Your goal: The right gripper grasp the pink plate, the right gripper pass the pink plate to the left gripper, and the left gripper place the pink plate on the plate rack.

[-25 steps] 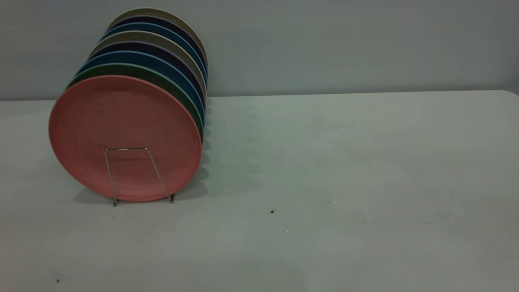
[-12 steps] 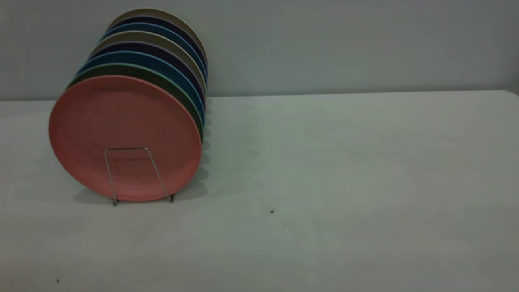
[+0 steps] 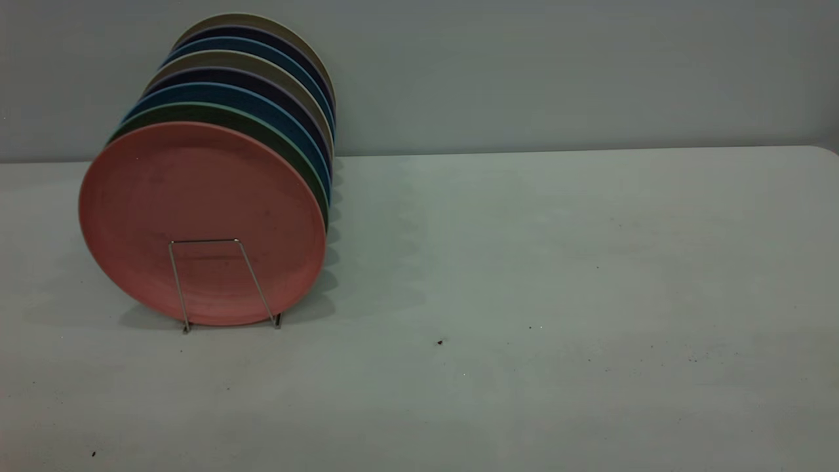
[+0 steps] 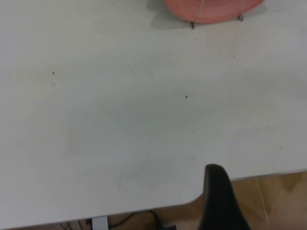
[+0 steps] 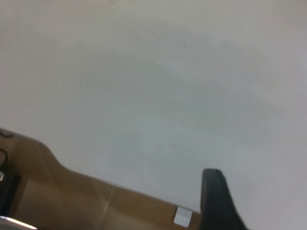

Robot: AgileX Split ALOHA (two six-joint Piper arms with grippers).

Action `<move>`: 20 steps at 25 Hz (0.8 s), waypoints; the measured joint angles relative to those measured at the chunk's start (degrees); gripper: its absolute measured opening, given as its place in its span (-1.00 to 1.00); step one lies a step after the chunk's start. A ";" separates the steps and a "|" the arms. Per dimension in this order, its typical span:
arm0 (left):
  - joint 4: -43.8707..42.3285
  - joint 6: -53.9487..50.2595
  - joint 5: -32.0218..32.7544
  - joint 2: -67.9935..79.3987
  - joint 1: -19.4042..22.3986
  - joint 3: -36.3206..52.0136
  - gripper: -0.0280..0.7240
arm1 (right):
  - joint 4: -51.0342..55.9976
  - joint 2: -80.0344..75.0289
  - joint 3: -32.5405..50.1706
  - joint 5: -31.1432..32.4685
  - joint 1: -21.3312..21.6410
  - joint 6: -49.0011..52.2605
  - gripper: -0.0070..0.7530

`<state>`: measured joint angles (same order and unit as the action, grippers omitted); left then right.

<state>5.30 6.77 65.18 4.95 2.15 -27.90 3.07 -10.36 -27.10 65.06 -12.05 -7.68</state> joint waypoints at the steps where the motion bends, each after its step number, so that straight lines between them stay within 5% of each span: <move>1: 0.00 -0.08 0.00 0.00 0.00 0.00 0.34 | 0.03 0.14 0.03 0.00 0.00 0.00 0.21; 14: 0.00 -0.27 0.00 -0.11 0.00 0.00 0.34 | 0.03 0.45 0.03 -0.13 0.12 0.00 0.03; 20: 0.00 -0.27 -0.06 -4.83 0.00 0.00 0.34 | 0.35 5.98 0.03 -0.13 5.94 0.00 -0.09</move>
<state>5.30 6.50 65.12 0.12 2.15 -27.90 3.42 -4.38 -27.07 64.92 -6.10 -7.68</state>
